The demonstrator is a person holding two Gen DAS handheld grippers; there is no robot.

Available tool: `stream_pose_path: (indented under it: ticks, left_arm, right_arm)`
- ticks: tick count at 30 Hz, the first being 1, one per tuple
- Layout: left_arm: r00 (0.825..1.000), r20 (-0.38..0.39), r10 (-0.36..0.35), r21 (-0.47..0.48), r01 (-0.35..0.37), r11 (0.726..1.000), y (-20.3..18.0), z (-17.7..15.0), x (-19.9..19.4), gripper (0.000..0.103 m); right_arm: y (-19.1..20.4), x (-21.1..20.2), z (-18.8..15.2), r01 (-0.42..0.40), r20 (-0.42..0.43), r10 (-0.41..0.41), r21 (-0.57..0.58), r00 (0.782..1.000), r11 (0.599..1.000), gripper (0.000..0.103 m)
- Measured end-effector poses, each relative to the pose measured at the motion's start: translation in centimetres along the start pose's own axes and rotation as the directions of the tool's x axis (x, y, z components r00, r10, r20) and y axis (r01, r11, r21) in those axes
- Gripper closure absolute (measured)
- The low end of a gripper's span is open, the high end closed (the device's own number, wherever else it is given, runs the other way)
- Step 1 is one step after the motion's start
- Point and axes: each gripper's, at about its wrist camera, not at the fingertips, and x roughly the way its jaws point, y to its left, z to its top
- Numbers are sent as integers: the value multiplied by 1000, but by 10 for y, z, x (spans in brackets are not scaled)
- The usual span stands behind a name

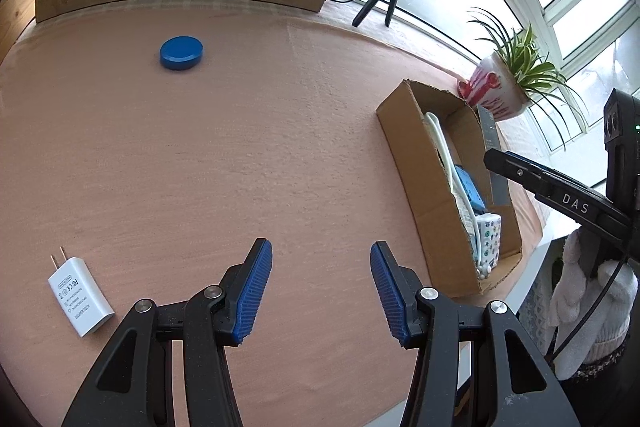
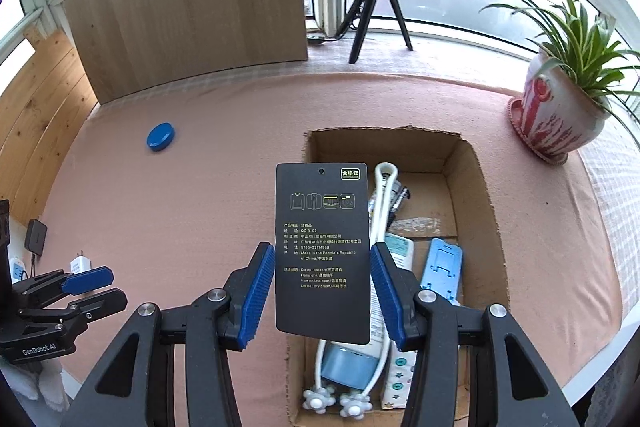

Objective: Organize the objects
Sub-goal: 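Carry the black card with the right tool over the box, then open the right tool to drop the card into the box, then move the right tool to the blue round lid and close on it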

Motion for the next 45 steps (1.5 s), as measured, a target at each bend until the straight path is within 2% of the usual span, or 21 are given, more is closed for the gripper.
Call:
stream_pose_path:
  ticks: [7, 19, 23, 26, 30, 33, 40, 45]
  left_arm:
    - [1000, -6, 0, 4, 0, 1000, -7, -2, 8, 48]
    - [1000, -6, 11, -9, -11, 1000, -3, -9, 8, 48]
    - [1000, 1, 18, -22, -18, 1000, 4, -10, 3, 48]
    - [1000, 7, 26, -31, -25, 999, 9, -12, -2, 48]
    - [999, 21, 42, -47, -41, 998, 19, -15, -12, 48]
    - [998, 29, 62, -68, -60, 996, 30, -18, -20, 48]
    - [990, 58, 127, -136, -118, 984, 65, -28, -44, 48]
    - [979, 75, 187, -190, -170, 967, 92, -38, -61, 40]
  right_arm:
    - [-33, 5, -5, 29, -15, -28, 57, 999, 998, 58]
    - [-37, 16, -7, 17, -36, -14, 85, 999, 996, 57]
    - [-33, 13, -6, 20, -20, -19, 81, 1000, 997, 45]
    - [-27, 12, -3, 23, -15, -22, 71, 1000, 997, 43]
    - [-19, 8, -1, -58, 8, 58, 96, 998, 994, 43]
    - [-6, 8, 3, -133, 15, 132, 98, 991, 986, 43]
    - [53, 26, 30, -178, 2, 178, -34, 984, 984, 43]
    - [105, 54, 67, -253, -33, 251, -92, 967, 963, 43]
